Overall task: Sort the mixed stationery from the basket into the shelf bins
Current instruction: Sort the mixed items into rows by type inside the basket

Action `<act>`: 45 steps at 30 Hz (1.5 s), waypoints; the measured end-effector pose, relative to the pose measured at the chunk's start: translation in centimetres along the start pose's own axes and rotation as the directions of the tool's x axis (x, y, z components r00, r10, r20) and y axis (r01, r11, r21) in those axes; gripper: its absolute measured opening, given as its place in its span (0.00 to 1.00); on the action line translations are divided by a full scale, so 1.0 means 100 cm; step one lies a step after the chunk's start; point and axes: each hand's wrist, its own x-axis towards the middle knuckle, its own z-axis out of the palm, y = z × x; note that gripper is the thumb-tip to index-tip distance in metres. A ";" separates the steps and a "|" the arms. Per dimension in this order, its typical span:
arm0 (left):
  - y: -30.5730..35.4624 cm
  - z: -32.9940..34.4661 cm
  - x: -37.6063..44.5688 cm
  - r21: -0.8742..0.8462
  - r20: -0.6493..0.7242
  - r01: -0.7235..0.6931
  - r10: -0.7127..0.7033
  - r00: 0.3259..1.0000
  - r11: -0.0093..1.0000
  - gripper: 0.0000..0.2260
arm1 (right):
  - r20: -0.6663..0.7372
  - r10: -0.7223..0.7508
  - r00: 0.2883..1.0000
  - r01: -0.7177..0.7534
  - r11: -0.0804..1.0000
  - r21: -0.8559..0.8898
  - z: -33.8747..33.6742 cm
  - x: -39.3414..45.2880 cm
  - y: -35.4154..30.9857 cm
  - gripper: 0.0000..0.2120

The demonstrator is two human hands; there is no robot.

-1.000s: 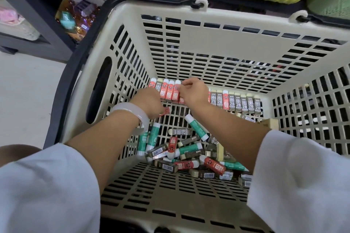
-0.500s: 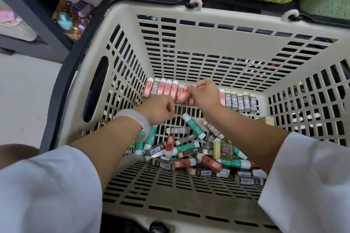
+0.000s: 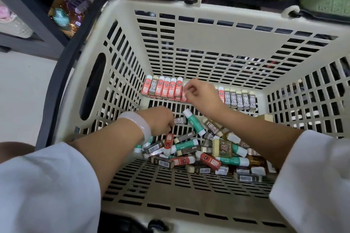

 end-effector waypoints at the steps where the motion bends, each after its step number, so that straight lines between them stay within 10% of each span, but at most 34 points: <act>1: 0.000 -0.003 -0.001 -0.047 -0.033 0.009 -0.011 0.999 0.999 0.12 | 0.139 -0.076 0.987 0.093 0.988 -0.120 0.001 -0.006 0.001 0.06; 8: 0.001 -0.001 -0.006 -0.008 0.050 0.086 -0.085 0.995 0.996 0.07 | 0.471 -0.307 0.827 0.552 0.601 -0.578 0.032 -0.026 0.003 0.15; 14: 0.006 0.018 -0.006 0.124 0.264 0.135 -0.164 0.950 0.983 0.13 | 0.109 -0.104 0.989 0.126 0.968 -0.219 0.010 -0.023 0.003 0.11; 19: 0.008 0.013 -0.008 0.121 0.244 0.149 -0.175 0.954 0.981 0.17 | -0.148 0.201 0.968 -0.212 0.975 -0.067 0.004 -0.008 0.004 0.09; 29: -0.007 -0.027 -0.006 -0.461 -0.136 0.193 -0.284 0.949 0.866 0.03 | -0.099 0.241 0.965 -0.217 0.954 0.206 0.010 -0.005 -0.006 0.07; 34: -0.003 -0.024 0.000 -0.703 -0.278 0.025 -0.306 0.911 0.710 0.10 | 0.250 0.248 0.936 -0.351 0.719 0.600 0.006 -0.021 -0.014 0.03; 38: -0.002 -0.021 -0.002 -0.644 -0.320 0.011 -0.283 0.904 0.765 0.09 | 0.191 0.343 0.920 -0.377 0.632 0.678 0.007 -0.017 -0.014 0.04; 45: 0.006 -0.005 -0.004 -0.130 0.198 0.128 -0.101 0.975 0.983 0.20 | -0.119 0.507 0.854 -0.399 0.784 0.476 -0.002 0.000 0.012 0.06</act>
